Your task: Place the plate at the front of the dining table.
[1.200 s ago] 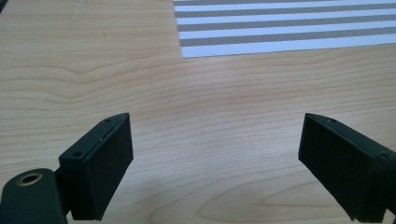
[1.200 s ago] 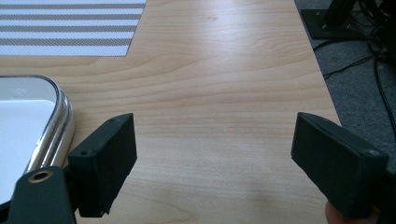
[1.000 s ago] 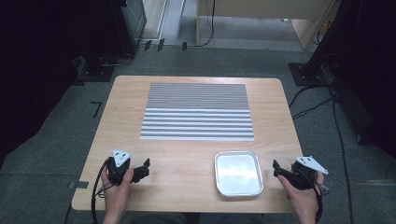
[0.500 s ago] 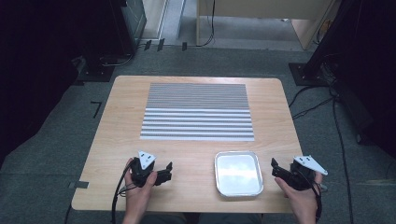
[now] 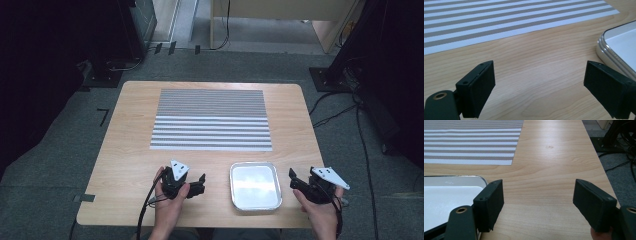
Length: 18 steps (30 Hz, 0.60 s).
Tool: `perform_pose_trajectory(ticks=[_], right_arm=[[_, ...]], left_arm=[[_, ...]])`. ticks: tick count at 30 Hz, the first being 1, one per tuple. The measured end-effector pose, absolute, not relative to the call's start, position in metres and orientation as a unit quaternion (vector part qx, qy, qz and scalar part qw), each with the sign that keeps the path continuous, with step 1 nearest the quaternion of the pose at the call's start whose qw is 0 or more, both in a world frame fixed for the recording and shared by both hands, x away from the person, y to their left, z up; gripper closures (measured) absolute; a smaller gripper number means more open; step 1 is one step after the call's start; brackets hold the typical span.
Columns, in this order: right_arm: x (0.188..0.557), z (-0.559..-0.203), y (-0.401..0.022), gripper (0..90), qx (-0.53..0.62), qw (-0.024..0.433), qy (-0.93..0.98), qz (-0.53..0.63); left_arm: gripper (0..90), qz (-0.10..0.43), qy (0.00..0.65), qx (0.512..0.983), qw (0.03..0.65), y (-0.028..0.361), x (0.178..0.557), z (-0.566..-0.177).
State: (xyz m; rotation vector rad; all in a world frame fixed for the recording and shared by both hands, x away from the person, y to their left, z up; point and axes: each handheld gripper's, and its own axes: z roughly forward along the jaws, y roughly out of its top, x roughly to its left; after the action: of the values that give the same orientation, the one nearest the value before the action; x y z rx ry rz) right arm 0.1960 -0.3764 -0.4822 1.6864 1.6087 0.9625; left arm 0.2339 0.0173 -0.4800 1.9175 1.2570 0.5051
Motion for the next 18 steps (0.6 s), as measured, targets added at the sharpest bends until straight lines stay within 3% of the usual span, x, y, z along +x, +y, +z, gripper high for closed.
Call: perform_pose_trajectory(ticks=[18], right_arm=[[0.197,-0.484,-0.367,34.3,0.626,0.292,0.619,0.372]], left_arm=[[10.3,0.169,0.467,0.766,0.409,-0.034,0.225,-0.483]])
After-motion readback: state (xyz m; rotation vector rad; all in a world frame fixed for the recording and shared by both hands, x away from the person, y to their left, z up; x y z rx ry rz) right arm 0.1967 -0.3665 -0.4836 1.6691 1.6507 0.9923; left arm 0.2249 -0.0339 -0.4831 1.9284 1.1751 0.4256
